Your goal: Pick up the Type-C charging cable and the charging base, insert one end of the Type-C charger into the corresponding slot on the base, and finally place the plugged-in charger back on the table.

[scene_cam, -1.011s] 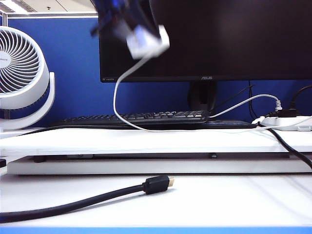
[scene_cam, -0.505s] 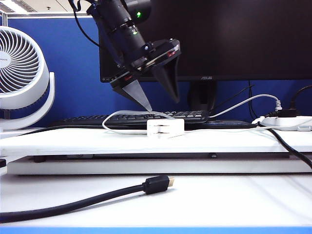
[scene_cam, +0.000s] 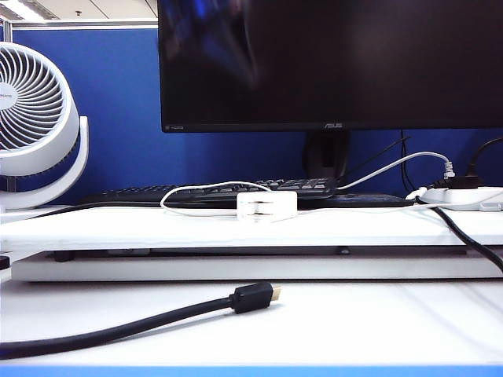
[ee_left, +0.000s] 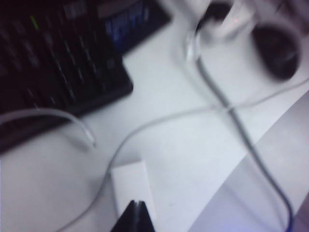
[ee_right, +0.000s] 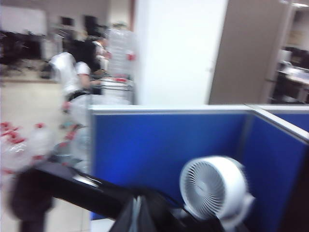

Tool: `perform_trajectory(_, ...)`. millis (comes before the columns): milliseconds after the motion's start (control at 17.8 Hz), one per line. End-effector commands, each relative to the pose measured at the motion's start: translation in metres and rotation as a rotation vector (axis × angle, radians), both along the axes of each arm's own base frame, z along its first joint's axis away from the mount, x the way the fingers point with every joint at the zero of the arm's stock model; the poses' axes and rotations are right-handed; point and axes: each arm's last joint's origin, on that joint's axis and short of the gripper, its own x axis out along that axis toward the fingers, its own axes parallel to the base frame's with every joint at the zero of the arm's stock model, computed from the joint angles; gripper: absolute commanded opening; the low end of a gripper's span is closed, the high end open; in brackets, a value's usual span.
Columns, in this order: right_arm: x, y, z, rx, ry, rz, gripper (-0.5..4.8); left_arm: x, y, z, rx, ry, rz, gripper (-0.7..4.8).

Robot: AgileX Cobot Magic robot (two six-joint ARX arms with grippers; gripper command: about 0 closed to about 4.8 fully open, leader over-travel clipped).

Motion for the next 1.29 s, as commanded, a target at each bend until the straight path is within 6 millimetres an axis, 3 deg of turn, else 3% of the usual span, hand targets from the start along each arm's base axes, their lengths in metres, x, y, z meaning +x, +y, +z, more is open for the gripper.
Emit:
perform_trajectory(56, 0.0, -0.004, -0.013, -0.057, 0.151, -0.174, -0.05, -0.033, 0.023, 0.05, -0.104, -0.137, -0.01, -0.06)
perform_trajectory(225, -0.008, -0.01, -0.036, -0.244, 0.241, -0.298, -0.06, -0.078, 0.054, 0.095, -0.186, -0.272, 0.001, -0.06)
perform_trajectory(393, -0.025, -0.015, -0.042, -0.249, 0.278, -0.334, -0.05, -0.131, 0.092, 0.131, -0.256, -0.411, 0.032, -0.06)
perform_trajectory(674, -0.063, -0.035, -0.057, -0.264, 0.279, -0.366, -0.05, -0.223, 0.157, 0.157, -0.352, -0.565, 0.025, -0.06)
perform_trajectory(842, -0.086, -0.05, -0.077, -0.284, 0.295, -0.427, -0.06, -0.276, 0.194, 0.152, -0.371, -0.592, 0.026, -0.06)
perform_trajectory(1011, -0.098, -0.057, -0.112, -0.243, 0.249, -0.451, -0.06, -0.332, 0.236, 0.127, -0.325, -0.588, 0.108, -0.06)
perform_trajectory(1123, -0.093, -0.055, -0.138, -0.184, 0.222, -0.473, -0.06, -0.344, 0.245, 0.107, -0.289, -0.56, 0.134, -0.06)
perform_trajectory(1292, -0.073, -0.045, -0.205, -0.037, 0.216, -0.519, -0.05, -0.34, 0.242, 0.058, -0.298, -0.512, 0.161, -0.06)
